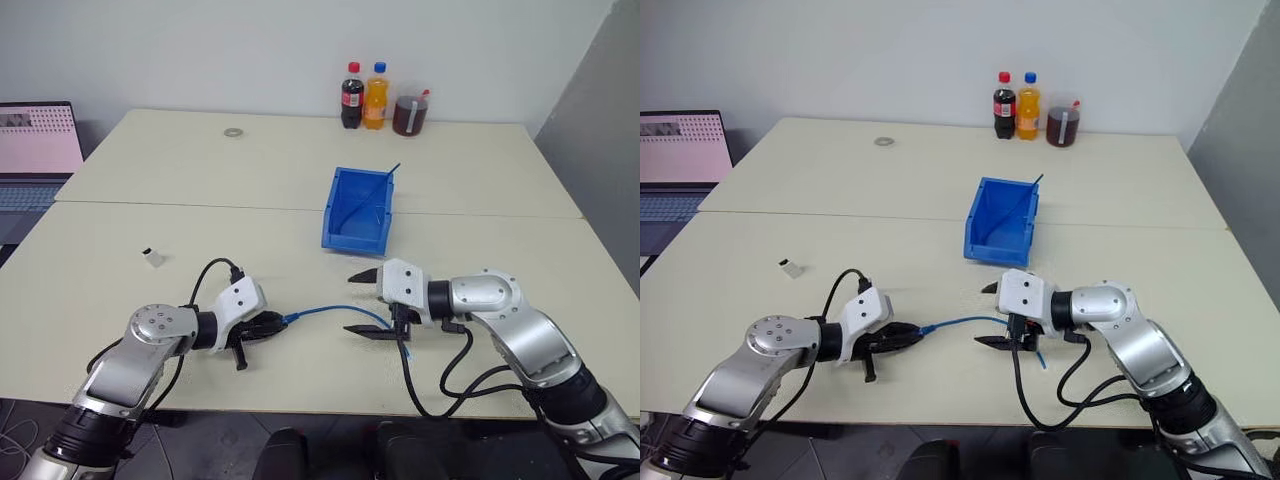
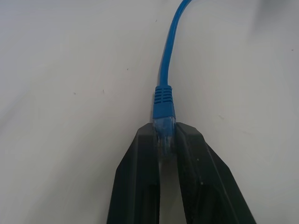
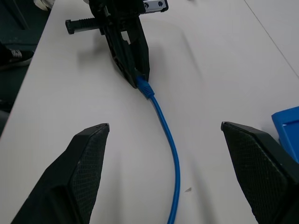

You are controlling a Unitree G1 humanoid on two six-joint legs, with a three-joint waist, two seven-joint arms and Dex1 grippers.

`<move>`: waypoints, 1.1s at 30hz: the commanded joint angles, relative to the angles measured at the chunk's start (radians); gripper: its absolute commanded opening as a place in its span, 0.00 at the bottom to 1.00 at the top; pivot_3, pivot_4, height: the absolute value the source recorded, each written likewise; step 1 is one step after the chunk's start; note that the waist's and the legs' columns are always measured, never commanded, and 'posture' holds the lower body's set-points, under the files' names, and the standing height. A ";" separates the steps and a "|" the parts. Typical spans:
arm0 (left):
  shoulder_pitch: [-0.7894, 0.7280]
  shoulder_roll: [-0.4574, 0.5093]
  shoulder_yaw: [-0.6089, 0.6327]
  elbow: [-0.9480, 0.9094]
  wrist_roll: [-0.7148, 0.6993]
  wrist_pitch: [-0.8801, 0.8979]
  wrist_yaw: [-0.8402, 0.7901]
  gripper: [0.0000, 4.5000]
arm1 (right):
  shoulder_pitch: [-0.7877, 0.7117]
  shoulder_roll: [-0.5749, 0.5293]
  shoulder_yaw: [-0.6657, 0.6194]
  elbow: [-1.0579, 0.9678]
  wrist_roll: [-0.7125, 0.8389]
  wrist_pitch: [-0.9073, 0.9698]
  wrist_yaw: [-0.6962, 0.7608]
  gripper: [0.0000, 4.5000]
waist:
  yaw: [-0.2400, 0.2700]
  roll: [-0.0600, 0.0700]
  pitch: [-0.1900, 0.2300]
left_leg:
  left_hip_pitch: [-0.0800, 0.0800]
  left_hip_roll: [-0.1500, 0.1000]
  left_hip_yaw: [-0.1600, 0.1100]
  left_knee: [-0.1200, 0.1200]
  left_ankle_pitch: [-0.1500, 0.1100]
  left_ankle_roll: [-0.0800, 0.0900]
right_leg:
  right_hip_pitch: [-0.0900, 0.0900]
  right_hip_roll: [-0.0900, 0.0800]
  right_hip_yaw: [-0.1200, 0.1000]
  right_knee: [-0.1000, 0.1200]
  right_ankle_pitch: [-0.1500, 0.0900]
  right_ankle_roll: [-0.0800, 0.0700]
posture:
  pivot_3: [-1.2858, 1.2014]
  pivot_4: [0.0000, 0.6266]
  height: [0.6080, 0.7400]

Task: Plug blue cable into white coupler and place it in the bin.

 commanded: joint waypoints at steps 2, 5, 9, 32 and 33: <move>0.019 -0.004 0.000 0.066 -0.009 -0.009 -0.015 0.05 | 0.030 -0.014 -0.068 -0.070 0.083 0.057 -0.014 0.91 | -0.001 0.001 -0.001 | 0.001 0.000 0.000 0.000 0.000 0.000 | 0.000 0.000 0.000 0.000 0.000 0.000 | 0.52 0.24 1.00; -0.002 -0.022 0.029 0.077 -0.056 -0.030 -0.035 0.05 | 0.063 -0.013 -0.122 -0.098 0.153 0.139 -0.038 0.91 | -0.001 0.001 -0.001 | 0.001 0.000 0.000 0.000 0.000 0.000 | 0.000 0.000 0.000 0.000 0.000 0.000 | 0.52 0.24 1.00; -0.040 -0.060 0.071 0.050 -0.148 -0.012 -0.058 0.05 | 0.112 0.006 -0.207 -0.150 0.273 0.248 -0.076 0.91 | 0.000 0.000 -0.001 | 0.000 0.000 0.000 0.000 0.000 0.000 | 0.000 0.000 0.000 0.000 0.000 0.000 | 0.52 0.24 1.00; -0.309 -0.158 0.193 -0.095 -0.666 0.475 0.027 0.05 | 0.156 0.291 -0.343 -0.087 0.631 0.350 -0.404 0.91 | -0.005 -0.001 0.000 | -0.001 -0.001 -0.002 0.000 0.000 0.000 | -0.001 0.006 0.001 -0.001 0.001 0.001 | 0.52 0.24 1.00; -0.316 -0.165 0.197 -0.097 -0.678 0.484 0.039 0.05 | 0.145 0.306 -0.352 -0.080 0.650 0.355 -0.412 0.91 | -0.006 -0.001 0.000 | -0.002 -0.001 -0.002 0.000 0.000 0.000 | -0.001 0.006 0.002 -0.001 0.001 0.001 | 0.52 0.24 1.00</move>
